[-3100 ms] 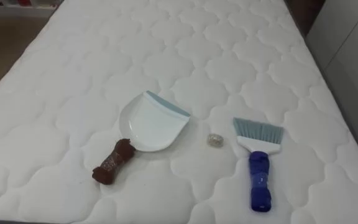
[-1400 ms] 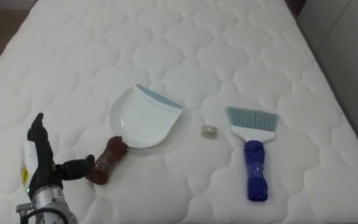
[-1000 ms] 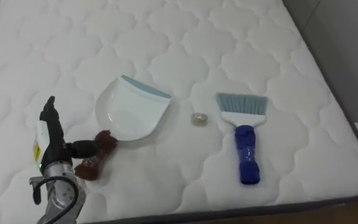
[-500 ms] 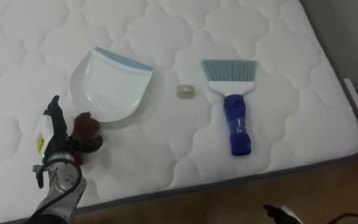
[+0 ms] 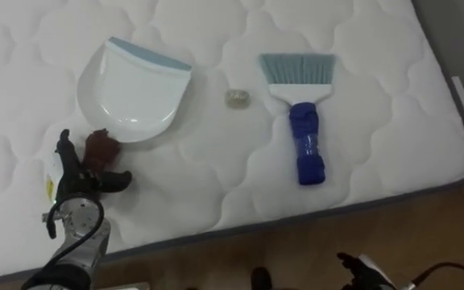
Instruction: Clean bed
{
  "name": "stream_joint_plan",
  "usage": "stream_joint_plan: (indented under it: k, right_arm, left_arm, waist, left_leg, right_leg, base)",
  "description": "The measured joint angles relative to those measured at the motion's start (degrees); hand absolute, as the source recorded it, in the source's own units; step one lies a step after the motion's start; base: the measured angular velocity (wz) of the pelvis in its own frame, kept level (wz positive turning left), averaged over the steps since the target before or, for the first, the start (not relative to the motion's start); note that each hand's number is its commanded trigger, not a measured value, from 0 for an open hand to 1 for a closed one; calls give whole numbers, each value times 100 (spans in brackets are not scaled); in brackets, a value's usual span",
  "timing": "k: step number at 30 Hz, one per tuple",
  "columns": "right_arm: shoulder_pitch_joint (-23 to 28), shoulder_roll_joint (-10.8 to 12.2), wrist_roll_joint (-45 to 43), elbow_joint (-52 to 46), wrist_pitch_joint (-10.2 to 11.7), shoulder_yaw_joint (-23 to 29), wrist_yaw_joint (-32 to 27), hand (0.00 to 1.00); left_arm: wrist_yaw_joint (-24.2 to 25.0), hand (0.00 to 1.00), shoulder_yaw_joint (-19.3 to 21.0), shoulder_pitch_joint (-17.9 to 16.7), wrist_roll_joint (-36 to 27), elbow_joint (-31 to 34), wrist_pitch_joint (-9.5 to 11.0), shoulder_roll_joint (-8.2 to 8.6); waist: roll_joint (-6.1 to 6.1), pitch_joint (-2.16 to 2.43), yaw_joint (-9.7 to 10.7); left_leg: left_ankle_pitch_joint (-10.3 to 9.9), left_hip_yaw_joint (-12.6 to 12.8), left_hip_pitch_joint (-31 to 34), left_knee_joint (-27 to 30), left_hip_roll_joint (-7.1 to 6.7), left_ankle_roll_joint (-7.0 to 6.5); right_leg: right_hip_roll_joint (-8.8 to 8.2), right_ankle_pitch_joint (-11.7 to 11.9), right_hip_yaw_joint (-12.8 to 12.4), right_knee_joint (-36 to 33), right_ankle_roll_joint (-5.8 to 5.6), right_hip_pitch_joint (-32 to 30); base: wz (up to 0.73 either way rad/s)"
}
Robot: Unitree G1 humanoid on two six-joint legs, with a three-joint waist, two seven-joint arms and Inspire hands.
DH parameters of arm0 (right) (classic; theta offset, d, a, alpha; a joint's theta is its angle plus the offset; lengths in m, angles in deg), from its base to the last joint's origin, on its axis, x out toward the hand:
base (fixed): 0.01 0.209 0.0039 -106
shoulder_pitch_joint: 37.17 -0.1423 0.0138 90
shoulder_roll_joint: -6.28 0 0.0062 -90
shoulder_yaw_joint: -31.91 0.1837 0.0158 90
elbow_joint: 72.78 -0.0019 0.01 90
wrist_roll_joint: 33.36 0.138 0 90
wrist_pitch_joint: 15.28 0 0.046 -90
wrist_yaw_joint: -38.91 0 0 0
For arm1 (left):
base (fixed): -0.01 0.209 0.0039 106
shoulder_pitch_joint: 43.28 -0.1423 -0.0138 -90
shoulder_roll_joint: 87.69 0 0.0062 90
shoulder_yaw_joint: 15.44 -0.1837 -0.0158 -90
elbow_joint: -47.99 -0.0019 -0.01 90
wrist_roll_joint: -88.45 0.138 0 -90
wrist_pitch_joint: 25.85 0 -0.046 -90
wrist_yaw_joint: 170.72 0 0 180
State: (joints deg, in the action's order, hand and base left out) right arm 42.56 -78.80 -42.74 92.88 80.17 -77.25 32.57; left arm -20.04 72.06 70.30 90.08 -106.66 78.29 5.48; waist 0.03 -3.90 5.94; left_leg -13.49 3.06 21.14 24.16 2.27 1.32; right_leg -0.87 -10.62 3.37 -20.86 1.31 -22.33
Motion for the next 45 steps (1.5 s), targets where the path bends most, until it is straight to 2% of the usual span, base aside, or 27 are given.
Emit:
stream_joint_plan:
  k: [7, 10, 11, 12, 13, 14, 15, 16, 17, 18, 22, 24, 27, 30, 37, 43, 45]
  right_arm:
    - [-14, 5, 28, -7, -33, -96, -109, 0]
    - [-22, 18, 33, -10, -55, -100, -112, 0]
    - [-27, 24, 33, -9, -57, -100, -114, 0]
    - [-44, 13, 38, -9, -56, -94, -138, 0]
    - [-51, 7, 40, -9, -58, -92, -156, 0]
    - [-53, 43, 44, -14, -79, -89, -175, 0]
    - [-54, 67, 45, -19, -110, -93, -165, 0]
    - [-57, 64, 45, -20, -127, -92, -167, 0]
    - [-62, 50, 40, -20, -162, -92, -170, 0]
    - [-72, 40, 41, -24, -178, -101, -173, 0]
    - [-65, 43, 40, -38, -217, -277, -157, 0]
    - [-62, 25, 48, -3, -311, -366, -155, 0]
    - [-43, -42, 51, 2, -375, -435, -96, 0]
    - [-28, -41, 57, -7, -360, -434, -27, 0]
    - [-40, -40, 438, -28, -341, -441, 97, 0]
    - [-41, -45, 743, -28, -243, -442, 101, 0]
    - [-40, -45, 883, -36, -240, -444, 112, 0]
  left_arm:
    - [-1, 0, 6, 259, -12, -150, -3, -139]
    - [-3, 0, 8, 337, -7, -173, -4, -142]
    - [-7, 0, 8, 342, -15, -173, -3, -144]
    - [-8, 0, 5, 396, -34, -175, 1, -144]
    - [-9, 0, -4, 462, -49, -174, 3, -145]
    - [-27, 0, -52, 590, -101, -173, 16, -187]
    - [-51, 0, -133, 627, -100, -173, 45, -219]
    - [-54, 61, -179, 625, -100, -178, 49, -219]
    - [-53, 78, -256, 612, -102, -192, 45, -216]
    - [-55, 100, -286, 614, -99, -189, 43, -219]
    - [-130, 100, -272, 615, -93, -195, 29, -225]
    - [-136, 100, -322, 634, -103, -194, 3, -225]
    - [-133, 100, -404, 634, -103, -197, -30, -231]
    - [-80, 100, -448, 633, -113, -244, -44, -229]
    - [292, 100, -662, 634, -222, -485, -83, -259]
    - [473, 100, -666, 635, -221, -531, -137, -265]
    - [520, 100, -670, 635, -220, -533, -187, -265]
  waist:
    - [-24, -15, 30]
    - [-40, -25, 42]
    - [-72, -49, 42]
    - [-80, -71, 86]
    - [-62, -83, 117]
    - [-118, -103, 125]
    - [-204, -97, 112]
    - [-220, -104, 96]
    - [-227, -99, 52]
    - [-225, -99, -5]
    - [-198, -101, 8]
    - [-177, -104, 36]
    - [-123, -98, 30]
    - [-106, -91, 28]
    - [-104, -83, 38]
    - [-105, -40, 39]
    - [-101, -10, 40]
  left_leg:
    - [0, 7, 261, 41, 5, 0]
    - [0, 30, 504, 302, 7, 0]
    - [-5, 78, 702, 611, 20, -2]
    - [4, 33, 918, 516, 7, -24]
    - [122, -14, 1025, 244, 5, -1]
    - [242, 123, 1149, 173, 50, -178]
    - [262, 238, 1225, 271, 43, -211]
    - [260, 251, 1234, 330, 32, -216]
    - [252, 293, 1236, 404, 9, -228]
    - [227, 313, 1243, 472, -4, -264]
    - [207, 294, 1311, 553, -39, -294]
    - [184, 255, 1349, 608, -79, -326]
    - [158, 218, 1385, 679, -96, -327]
    - [186, 240, 1433, 757, -104, -332]
    - [275, 296, 1453, 757, -127, -342]
    - [285, 305, 1421, 745, -129, -336]
    - [285, 310, 1408, 740, -127, -336]
  right_leg:
    - [-4, 0, -1, -197, 1, -351]
    - [-26, 0, -63, -315, 1, -501]
    - [-21, -2, -225, -320, 3, -490]
    - [-7, -9, -465, -341, 7, -525]
    - [15, -19, -501, -405, -8, -599]
    - [10, -111, -480, -638, -103, -786]
    - [-26, -146, -392, -777, -147, -907]
    - [-41, -147, -327, -810, -150, -953]
    - [-103, -147, -196, -803, -149, -945]
    - [-128, -147, -134, -805, -148, -915]
    - [-210, -148, 31, -893, -132, -1026]
    - [-261, -159, 192, -1012, -93, -1085]
    - [-326, -219, 279, -1111, -62, -1127]
    - [-395, -237, 314, -1296, -44, -1227]
    - [-421, -230, 291, -1405, -34, -1302]
    - [-410, -226, 289, -1401, -28, -1271]
    - [-410, -226, 290, -1393, -28, -1254]
  base:
    - [-2]
    - [0]
    - [10]
    - [19]
    - [30]
    - [21]
    - [9]
    - [-13]
    - [-34]
    - [-40]
    - [-20]
    - [5]
    - [2]
    - [0]
    - [0]
    - [0]
    - [0]
